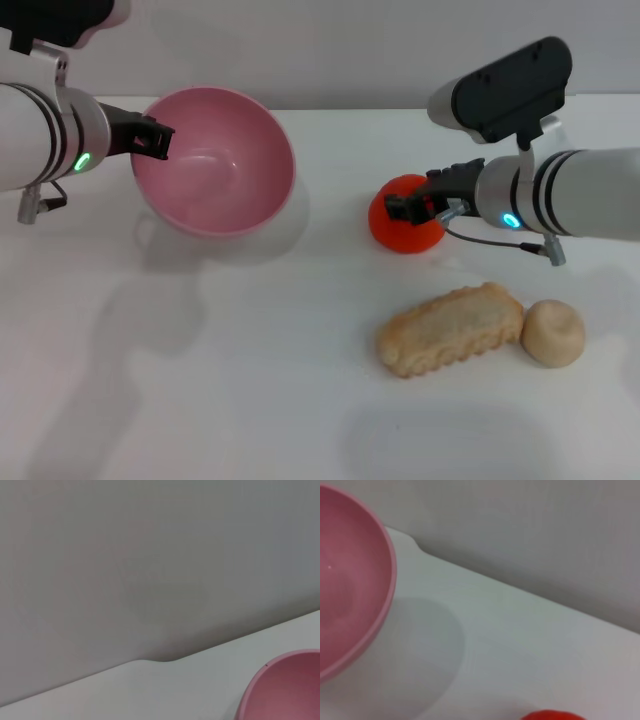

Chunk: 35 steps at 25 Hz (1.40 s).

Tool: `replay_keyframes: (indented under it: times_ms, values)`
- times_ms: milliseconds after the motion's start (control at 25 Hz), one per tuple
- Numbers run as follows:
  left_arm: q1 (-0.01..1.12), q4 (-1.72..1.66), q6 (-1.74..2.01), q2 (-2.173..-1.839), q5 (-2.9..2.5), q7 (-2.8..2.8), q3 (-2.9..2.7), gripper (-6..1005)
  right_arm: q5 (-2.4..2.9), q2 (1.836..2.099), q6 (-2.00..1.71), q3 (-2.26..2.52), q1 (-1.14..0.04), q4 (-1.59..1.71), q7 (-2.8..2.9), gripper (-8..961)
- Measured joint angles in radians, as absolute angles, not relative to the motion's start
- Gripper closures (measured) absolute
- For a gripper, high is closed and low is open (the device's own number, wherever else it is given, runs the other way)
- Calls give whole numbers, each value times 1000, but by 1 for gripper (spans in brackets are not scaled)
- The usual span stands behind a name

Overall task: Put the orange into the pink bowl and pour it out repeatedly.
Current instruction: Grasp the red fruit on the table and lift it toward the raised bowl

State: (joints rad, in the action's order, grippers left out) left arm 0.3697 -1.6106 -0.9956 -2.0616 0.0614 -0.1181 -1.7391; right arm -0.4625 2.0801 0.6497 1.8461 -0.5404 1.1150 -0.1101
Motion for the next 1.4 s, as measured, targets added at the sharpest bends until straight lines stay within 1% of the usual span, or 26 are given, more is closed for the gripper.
replay_keyframes:
  times_ms: [360, 600, 1320, 1400]
  values:
    - [370, -1611, -996, -2062, 61, -117, -1743, 953, -518, 2080, 604, 1870, -588, 1018, -105, 294]
    - [368, -1611, -997, -2061, 61, -111, -1741, 953, -511, 2077, 614, 1871, -566, 1057, -100, 362]
    - [370, -1610, -991, -2060, 61, -106, -1735, 954, -506, 2077, 618, 1866, -566, 1073, -97, 781]
    - [369, -1606, -990, -2060, 61, -106, -1736, 954, -506, 2076, 625, 1862, -558, 1103, -100, 795]
